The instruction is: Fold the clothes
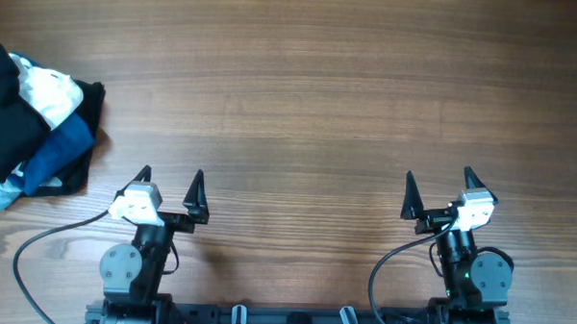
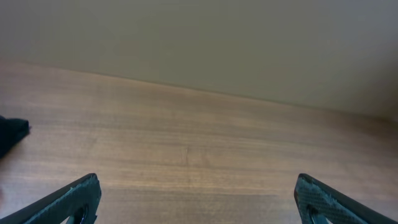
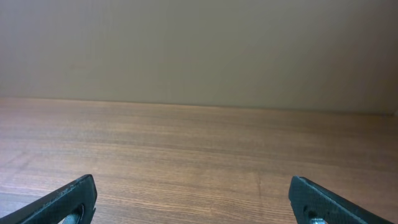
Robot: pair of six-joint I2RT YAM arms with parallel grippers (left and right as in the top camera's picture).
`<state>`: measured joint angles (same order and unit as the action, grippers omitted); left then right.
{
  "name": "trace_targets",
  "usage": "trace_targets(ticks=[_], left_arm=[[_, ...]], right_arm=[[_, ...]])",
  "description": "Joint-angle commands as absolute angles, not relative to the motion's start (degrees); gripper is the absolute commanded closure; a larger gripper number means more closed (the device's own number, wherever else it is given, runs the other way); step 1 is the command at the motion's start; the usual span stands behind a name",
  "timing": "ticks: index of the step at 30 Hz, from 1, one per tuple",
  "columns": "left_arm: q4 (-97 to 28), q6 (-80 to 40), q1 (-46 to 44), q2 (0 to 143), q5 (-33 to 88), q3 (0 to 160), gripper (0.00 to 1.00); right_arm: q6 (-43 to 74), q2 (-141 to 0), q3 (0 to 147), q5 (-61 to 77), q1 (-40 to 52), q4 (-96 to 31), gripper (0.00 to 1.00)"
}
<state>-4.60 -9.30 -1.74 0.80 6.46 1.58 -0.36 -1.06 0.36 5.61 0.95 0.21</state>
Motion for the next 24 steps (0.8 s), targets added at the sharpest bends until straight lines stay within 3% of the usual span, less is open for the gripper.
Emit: trace_targets(ticks=[1,24], left_arm=[[-3.81,-9.5,-1.32,0.19,6.46,0.34,0.0],[-3.66,-9.85,-1.32,0.32,7.16,0.34,0.0]], right_arm=[[-1.37,-1.02,0.32,6.31,0.71,0.38,0.0],[-1.37,-1.02,0.32,6.31,0.71,0.38,0.0]])
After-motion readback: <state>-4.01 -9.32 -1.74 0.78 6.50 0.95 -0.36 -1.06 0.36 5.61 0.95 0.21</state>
